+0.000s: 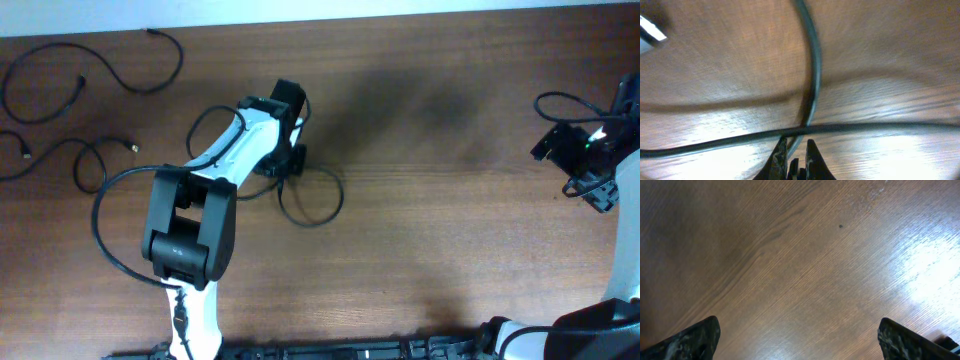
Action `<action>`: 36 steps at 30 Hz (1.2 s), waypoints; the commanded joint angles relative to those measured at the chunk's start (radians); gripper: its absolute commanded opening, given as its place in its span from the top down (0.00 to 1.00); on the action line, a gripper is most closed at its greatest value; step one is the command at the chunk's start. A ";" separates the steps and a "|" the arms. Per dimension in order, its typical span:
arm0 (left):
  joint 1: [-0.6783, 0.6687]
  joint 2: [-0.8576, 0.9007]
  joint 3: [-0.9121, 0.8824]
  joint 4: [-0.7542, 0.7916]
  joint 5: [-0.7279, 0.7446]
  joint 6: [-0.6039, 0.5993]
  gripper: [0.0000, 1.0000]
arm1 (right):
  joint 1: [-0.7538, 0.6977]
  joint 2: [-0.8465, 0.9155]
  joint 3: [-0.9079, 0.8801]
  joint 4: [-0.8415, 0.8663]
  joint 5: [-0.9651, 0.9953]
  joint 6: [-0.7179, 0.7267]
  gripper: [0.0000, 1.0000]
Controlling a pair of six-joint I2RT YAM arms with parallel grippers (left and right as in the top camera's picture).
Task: Untangle cables
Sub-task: 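Grasp the last cable loop's connector with the left gripper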
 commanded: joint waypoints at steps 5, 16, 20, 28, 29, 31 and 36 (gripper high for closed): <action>0.010 -0.042 0.254 -0.087 0.071 -0.035 1.00 | -0.004 0.000 0.011 0.002 0.013 -0.007 0.02; 0.010 0.070 0.254 0.011 -0.146 -0.034 0.97 | -0.004 0.000 0.011 0.002 0.013 -0.007 0.02; 0.010 0.142 0.254 0.071 -0.146 -0.034 0.67 | -0.004 0.000 0.011 0.003 0.013 -0.007 0.02; 0.010 0.158 0.266 0.021 -0.113 -0.023 0.27 | -0.004 0.000 0.011 0.002 0.013 -0.007 0.02; 0.010 0.154 0.276 0.003 -0.113 -0.023 0.26 | -0.004 0.000 0.011 0.003 0.013 -0.007 0.02; 0.010 0.146 0.331 -0.059 -0.108 -0.023 0.25 | -0.004 0.000 0.011 0.002 0.013 -0.007 0.02; 0.009 0.139 0.505 -0.334 -0.013 0.014 0.24 | -0.004 0.000 0.011 0.002 0.013 -0.007 0.02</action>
